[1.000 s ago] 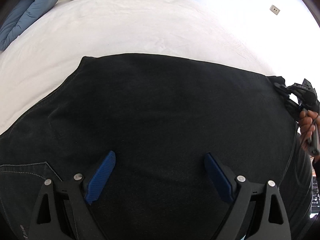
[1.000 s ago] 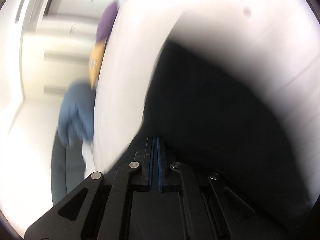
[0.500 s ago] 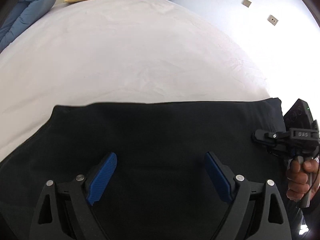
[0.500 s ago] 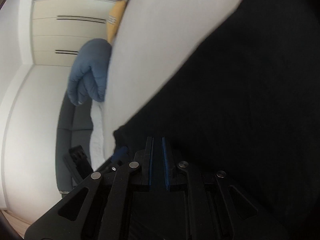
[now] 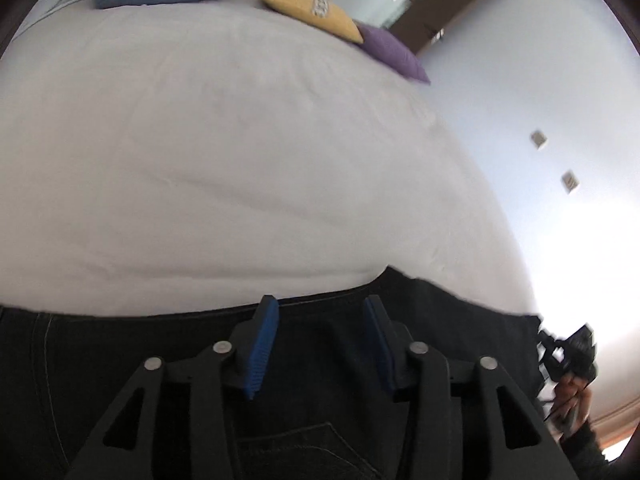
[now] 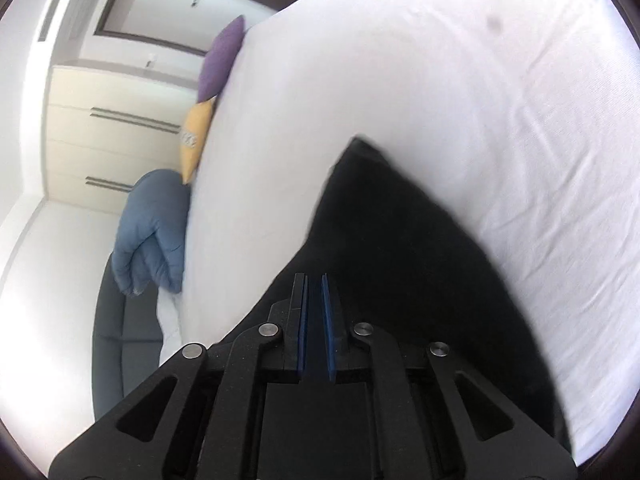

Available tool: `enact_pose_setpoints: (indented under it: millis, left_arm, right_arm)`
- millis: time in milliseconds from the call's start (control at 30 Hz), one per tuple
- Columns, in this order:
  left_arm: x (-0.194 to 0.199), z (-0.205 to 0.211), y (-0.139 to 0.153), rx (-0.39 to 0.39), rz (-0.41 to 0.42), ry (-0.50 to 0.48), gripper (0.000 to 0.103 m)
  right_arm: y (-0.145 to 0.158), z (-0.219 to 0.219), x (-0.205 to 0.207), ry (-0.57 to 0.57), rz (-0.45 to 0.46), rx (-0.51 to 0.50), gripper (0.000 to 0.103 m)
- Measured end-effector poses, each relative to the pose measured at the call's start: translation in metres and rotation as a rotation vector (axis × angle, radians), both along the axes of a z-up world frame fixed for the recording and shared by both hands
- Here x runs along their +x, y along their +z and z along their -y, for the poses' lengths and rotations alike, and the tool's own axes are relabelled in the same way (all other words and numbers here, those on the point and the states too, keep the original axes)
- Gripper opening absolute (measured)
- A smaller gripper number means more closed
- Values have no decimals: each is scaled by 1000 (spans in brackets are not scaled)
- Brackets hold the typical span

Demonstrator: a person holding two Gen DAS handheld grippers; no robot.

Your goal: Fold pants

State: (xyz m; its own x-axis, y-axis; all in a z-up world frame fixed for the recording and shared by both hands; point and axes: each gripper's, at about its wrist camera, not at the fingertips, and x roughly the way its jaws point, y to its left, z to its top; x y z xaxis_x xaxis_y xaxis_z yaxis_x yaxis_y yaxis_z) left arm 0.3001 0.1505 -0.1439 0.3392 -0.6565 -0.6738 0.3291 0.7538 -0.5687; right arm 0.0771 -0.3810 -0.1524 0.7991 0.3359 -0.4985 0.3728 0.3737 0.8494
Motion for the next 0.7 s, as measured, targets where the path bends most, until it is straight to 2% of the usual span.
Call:
enact_pose_setpoints:
  millis: [67, 133, 200, 233, 267, 300, 333, 367, 433, 467, 533, 633, 700]
  left_arm:
    - [-23, -1, 11, -127, 4, -25, 49]
    - [-52, 19, 13, -150, 5, -88, 49]
    - [-81, 41, -4, -159, -62, -157, 49]
    - [-92, 45, -16, -114, -97, -180, 49]
    - [-100, 49, -28, -46, -114, -193, 44]
    - [-109, 48, -37, 2, -100, -205, 34]
    - [-114, 37, -39, -2, -68, -200, 23]
    - [-113, 26, -42, -31, -89, -179, 14]
    - [-108, -3, -46, -75, -110, -103, 3]
    - [-108, -8, -46, -77, -98, -96, 3]
    - [-109, -24, -44, -28, -76, -62, 3]
    - [-114, -46, -35, 32, -51, -9, 3]
    - [-118, -58, -22, 71, -35, 30, 15]
  right_arm:
    - [4, -40, 6, 108, 63, 70, 7]
    - [-2, -85, 15, 219, 81, 127, 7]
    - [-18, -128, 28, 294, 39, 159, 7]
    - [-29, -141, 32, 327, 2, 168, 7]
    - [-38, -151, 34, 338, -32, 147, 7]
    - [-45, -148, 31, 334, -59, 118, 0]
    - [-51, -149, 26, 322, -50, 128, 0]
    - [-51, -139, 24, 298, -46, 124, 0]
    - [-42, -103, -1, 213, -54, 39, 0]
    - [-40, -82, -1, 146, -67, 11, 0]
    - [-29, -30, -28, -14, -96, -14, 0]
    - [2, 20, -64, -205, -128, -104, 7]
    - [29, 29, -81, -255, -131, -169, 8]
